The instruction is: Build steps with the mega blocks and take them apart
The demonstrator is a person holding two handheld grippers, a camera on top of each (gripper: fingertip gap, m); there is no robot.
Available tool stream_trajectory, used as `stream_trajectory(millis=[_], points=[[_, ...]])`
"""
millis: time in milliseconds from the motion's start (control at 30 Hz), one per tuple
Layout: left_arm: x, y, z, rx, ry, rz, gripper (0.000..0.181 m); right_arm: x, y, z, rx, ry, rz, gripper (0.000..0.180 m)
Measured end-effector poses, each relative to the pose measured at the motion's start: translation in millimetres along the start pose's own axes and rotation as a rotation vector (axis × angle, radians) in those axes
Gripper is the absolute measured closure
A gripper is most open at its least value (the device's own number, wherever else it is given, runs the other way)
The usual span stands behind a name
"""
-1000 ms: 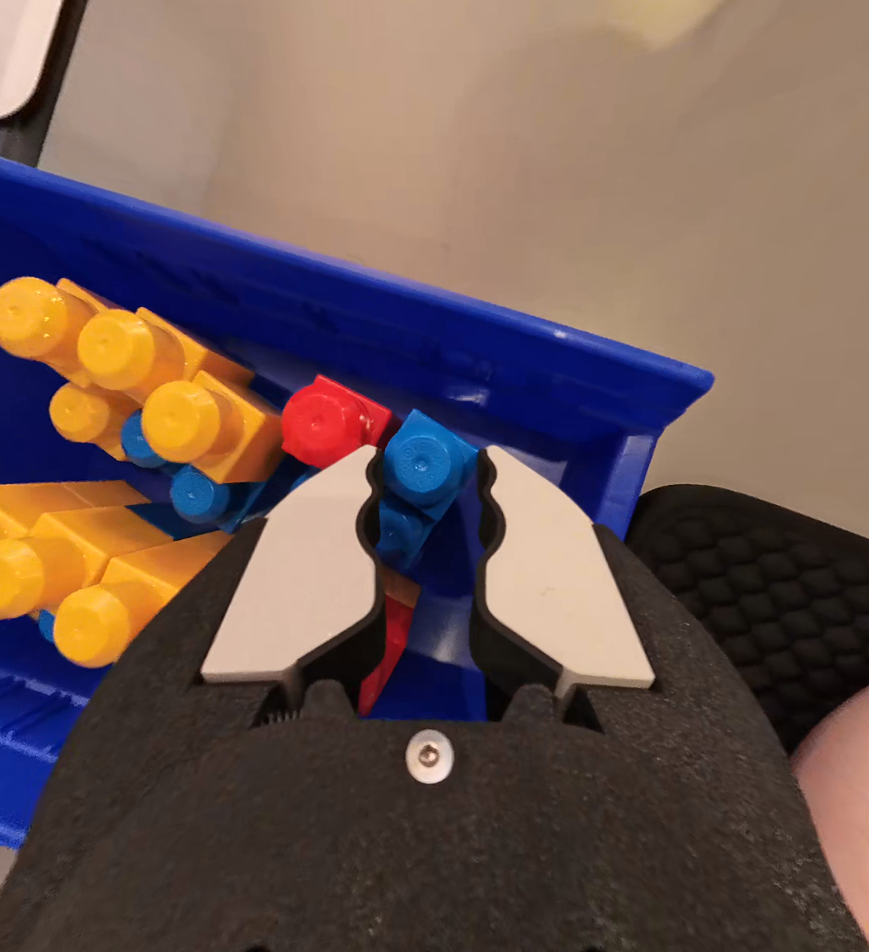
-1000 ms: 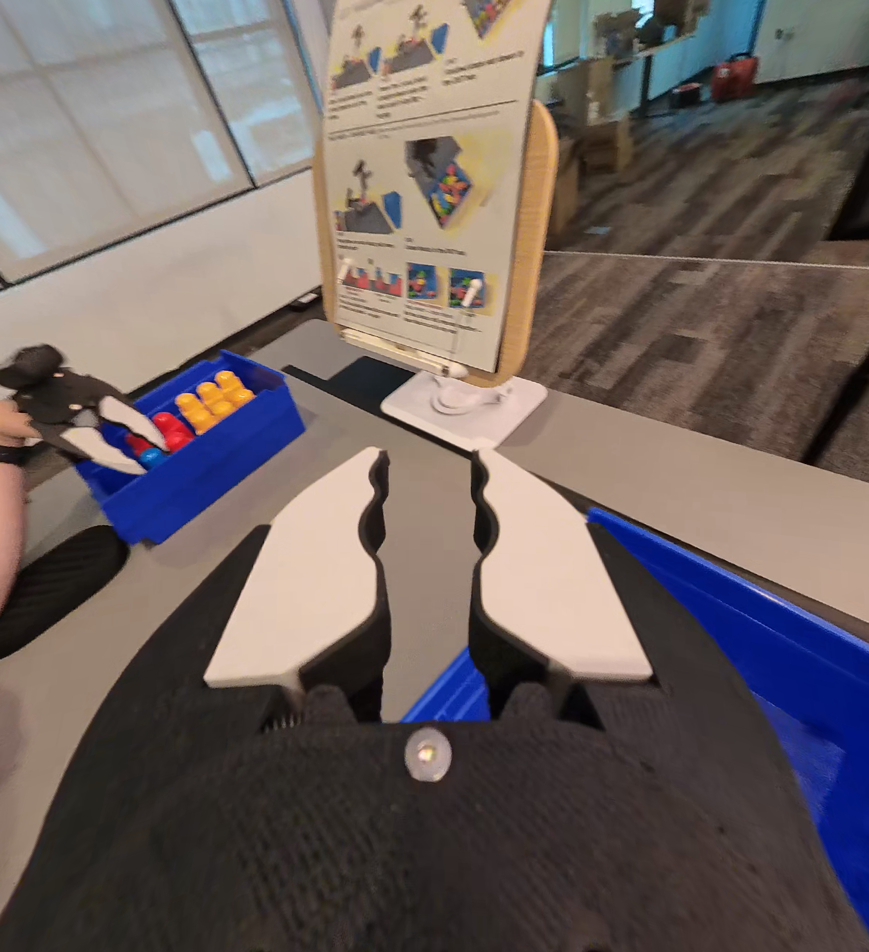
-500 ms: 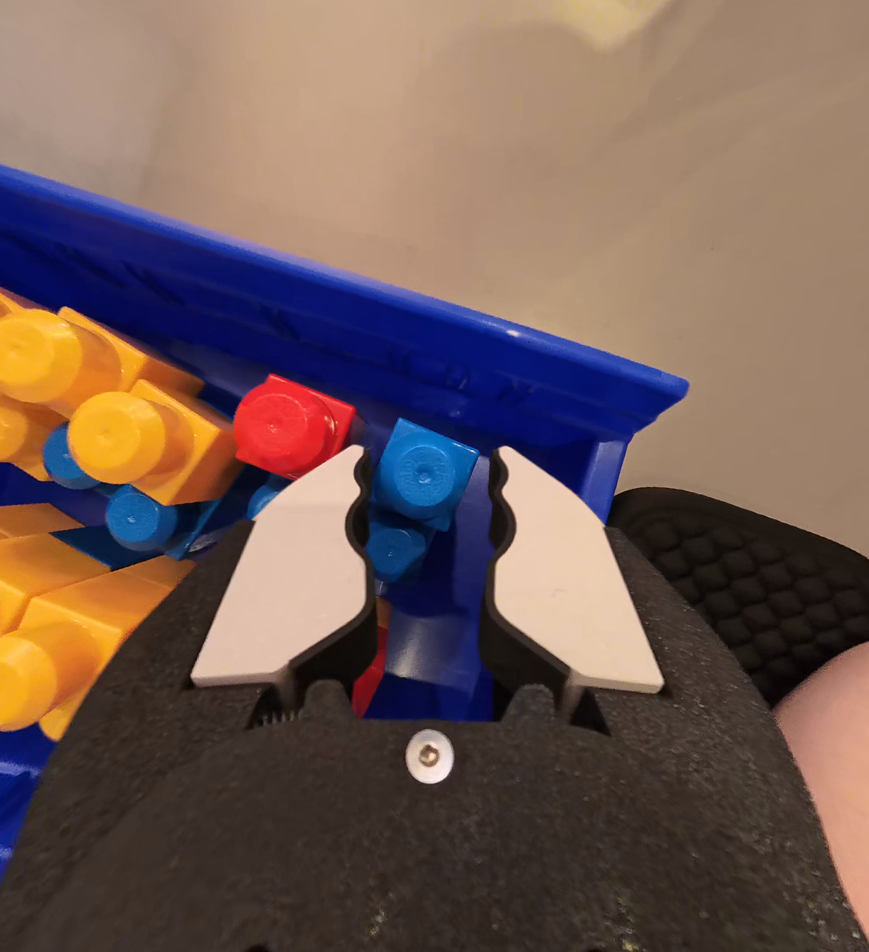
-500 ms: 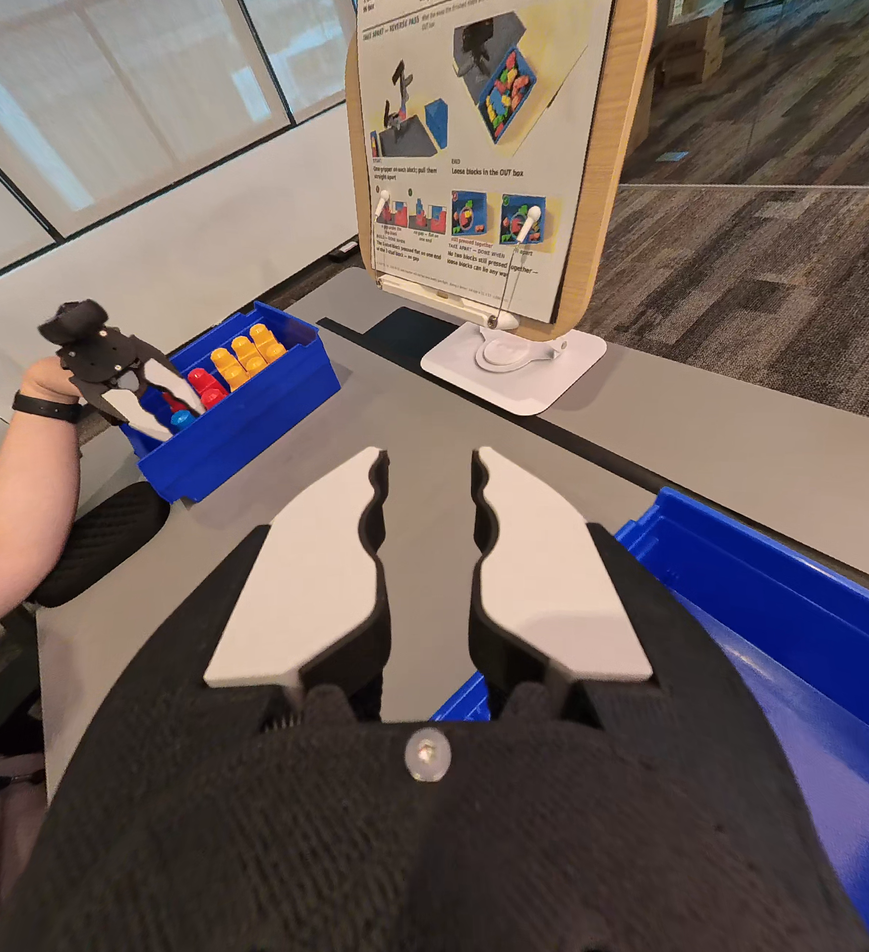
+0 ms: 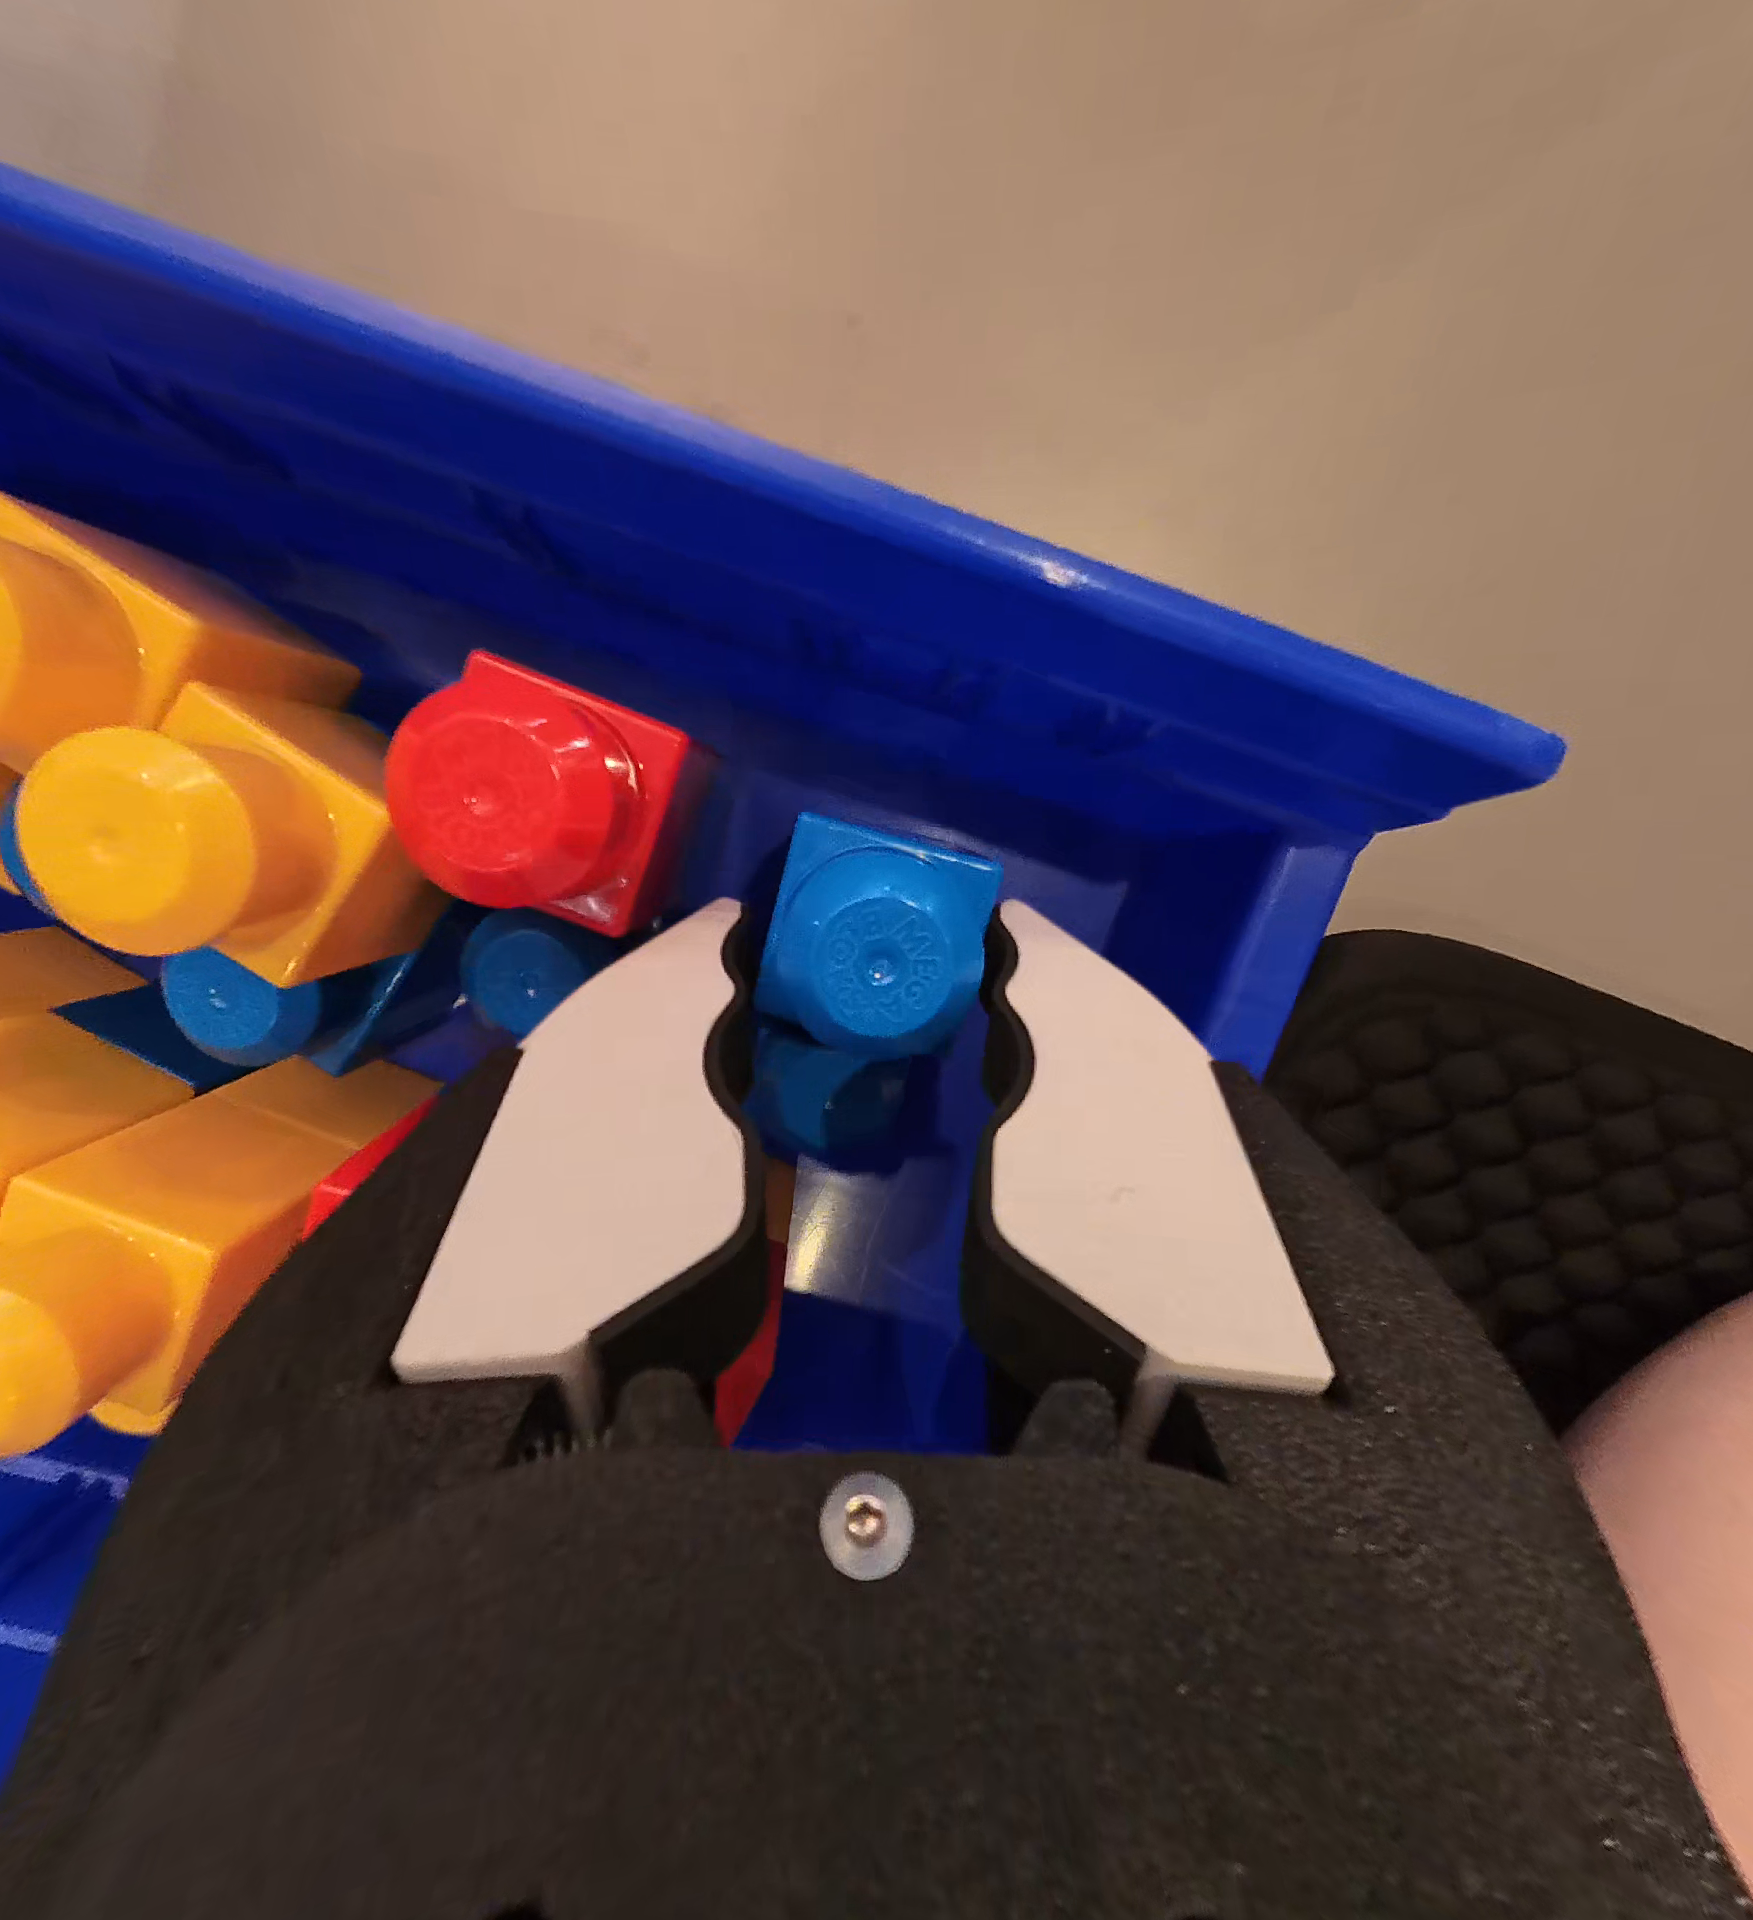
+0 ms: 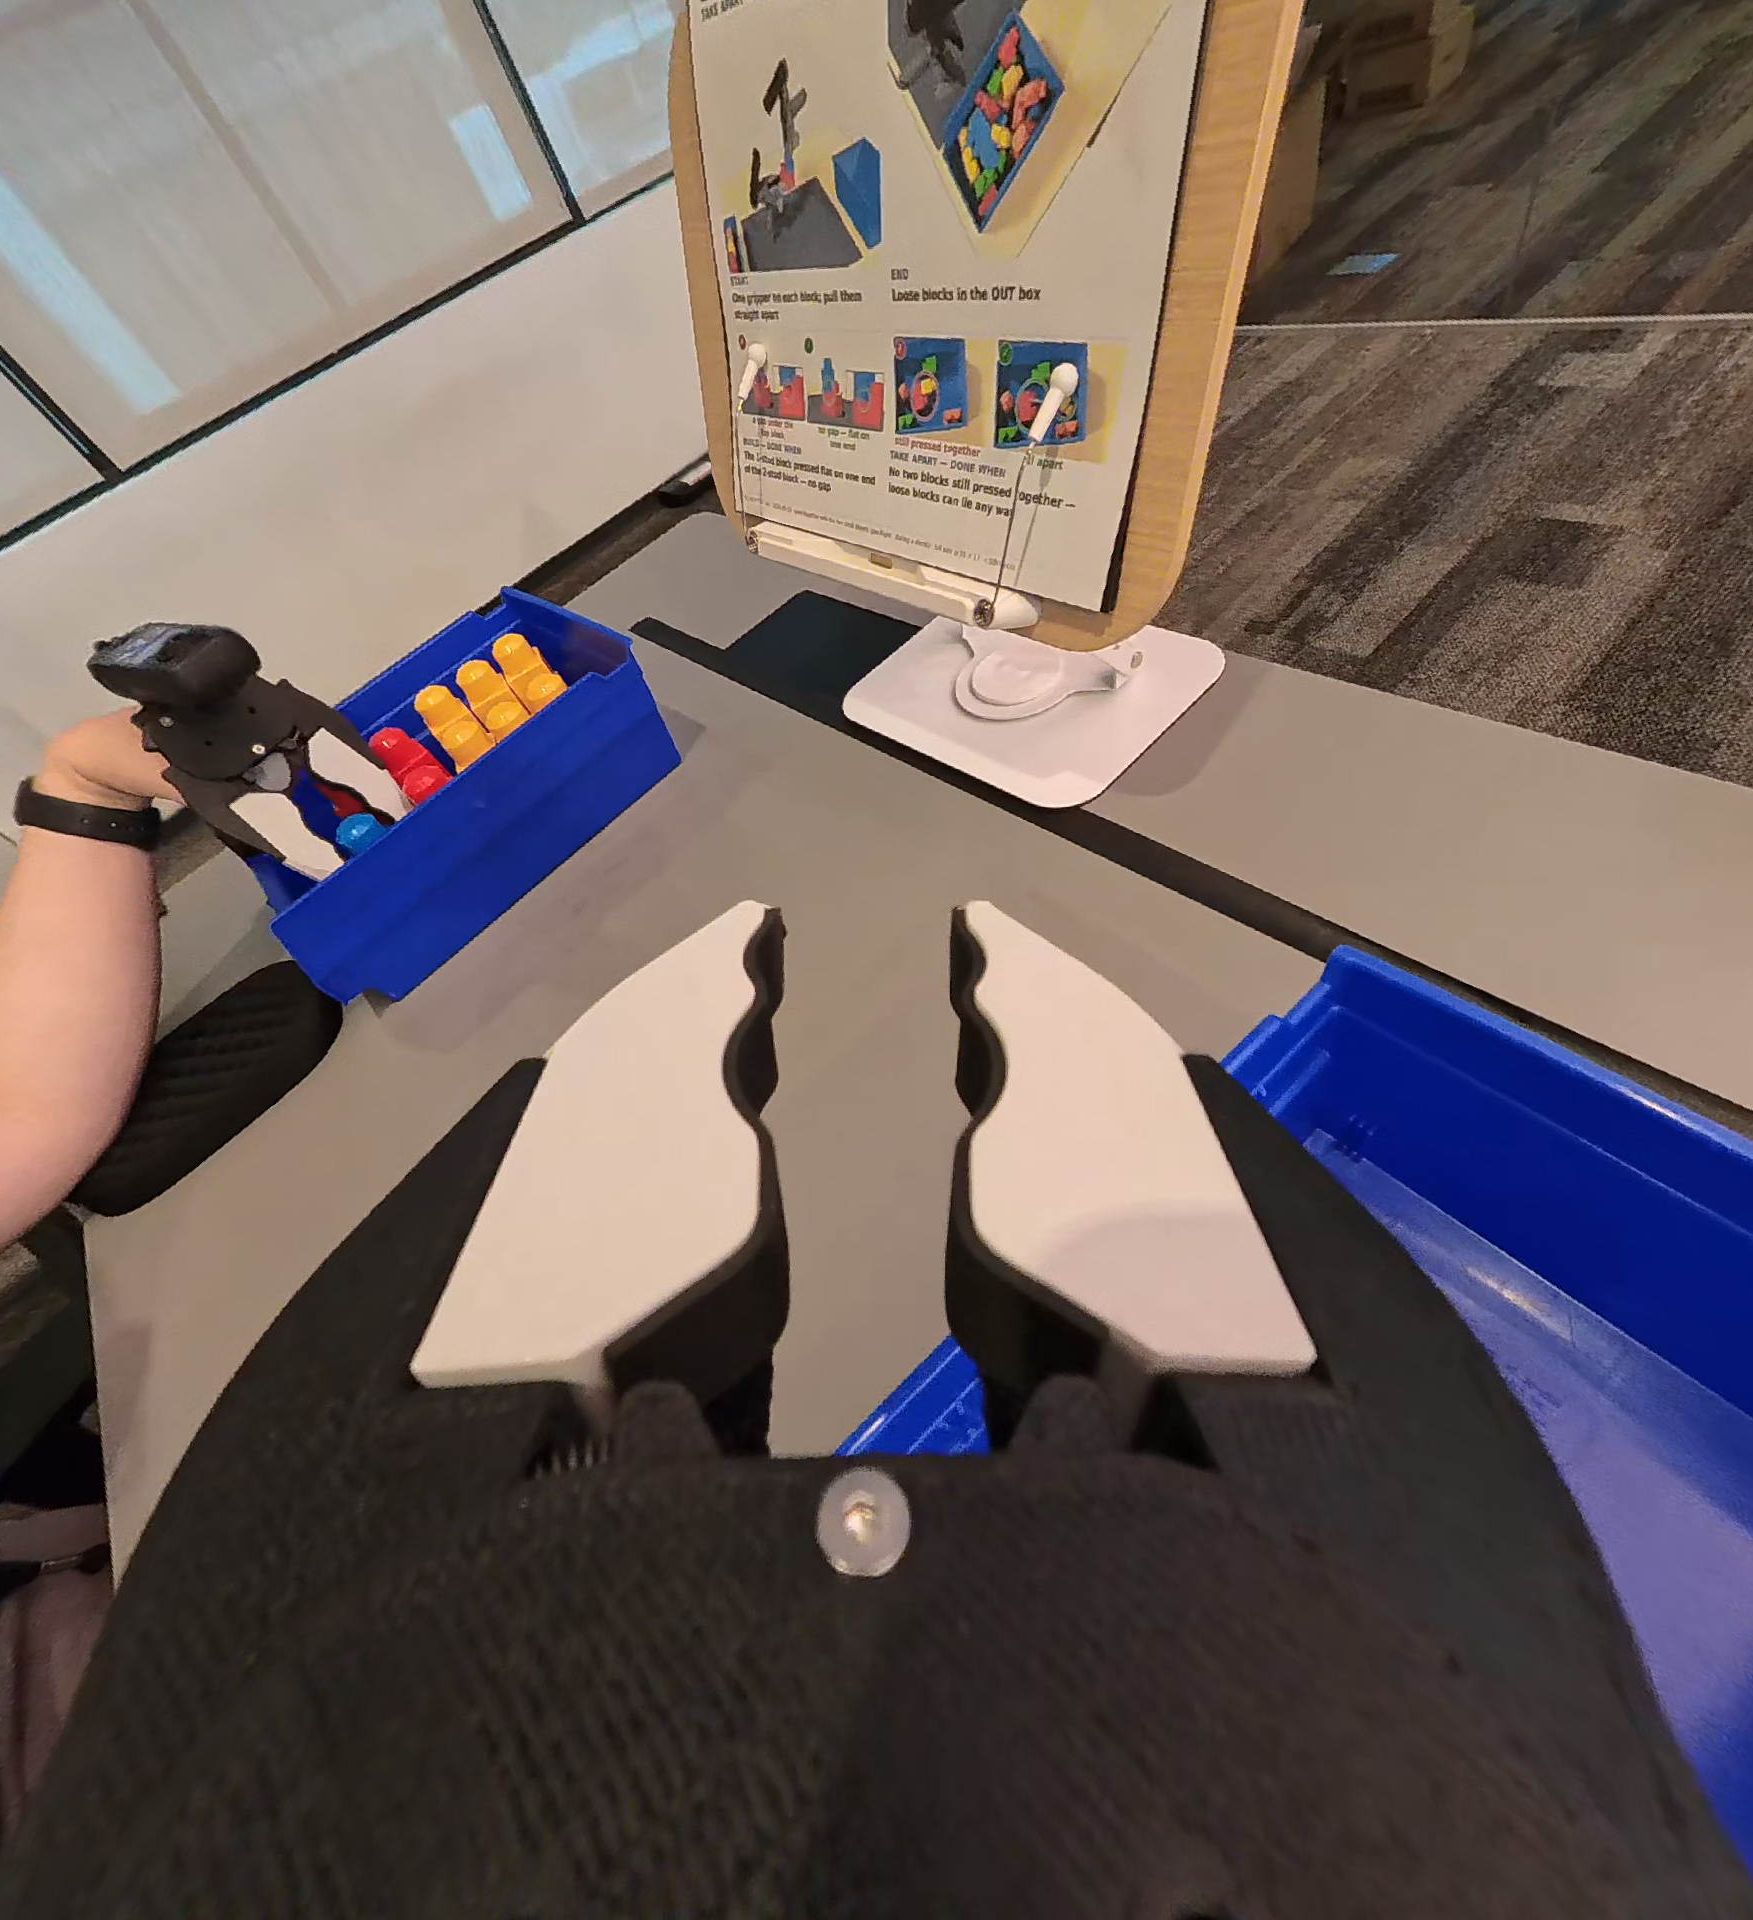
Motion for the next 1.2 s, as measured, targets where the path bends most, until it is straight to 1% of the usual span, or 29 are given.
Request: stream_trajectory(millis=[200,367,433,500,600,633,800,933,1067,1133,1200], points=[[-1,1,0,-0.040,0.003,0.015,0.139,2,-1,-4,-0.006,-0.009,0.005,0.148],[0,1,0,-0.071,0.006,0.009,0.140,-5,6,-5,0.036,-0.033,0.104,0.148],[0,1,1,-0.085,0.010,0.008,0.140,-11,15,-3,0.113,-0.044,0.199,0.148],[1,0,2,-0.095,0.010,0.010,0.140,-20,24,3,0.252,-0.074,0.331,0.149],[2,0,7,-0.085,0.012,0.015,0.141,-37,27,10,0.428,-0.084,0.506,0.149],[2,0,9,-0.074,0.016,0.016,0.141,-39,27,10,0.448,-0.094,0.539,0.149],[3,3,29,0.002,0.024,0.045,0.141,-34,20,-9,0.335,-0.097,0.513,0.149],[6,4,62,0.100,0.002,0.105,0.141,-30,12,-34,0.275,-0.043,0.473,0.149],[11,14,110,0.386,0.094,0.069,0.142,-43,1,-76,0.172,0.079,0.418,0.149],[17,28,132,0.539,0.131,0.030,0.142,-62,-9,-107,0.081,0.170,0.413,0.149],[23,49,146,0.649,0.163,0.021,0.143,-89,-22,-140,-0.016,0.265,0.439,0.145]])
Point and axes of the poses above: each gripper's, where its closed fingertips meet, z back along the fingers, y out of its top, x = y × z across the jaws, the point moved 7 cm from there along z, back along the fingers, and after that the axes turned 15 degrees about y, right-handed, at the moved point
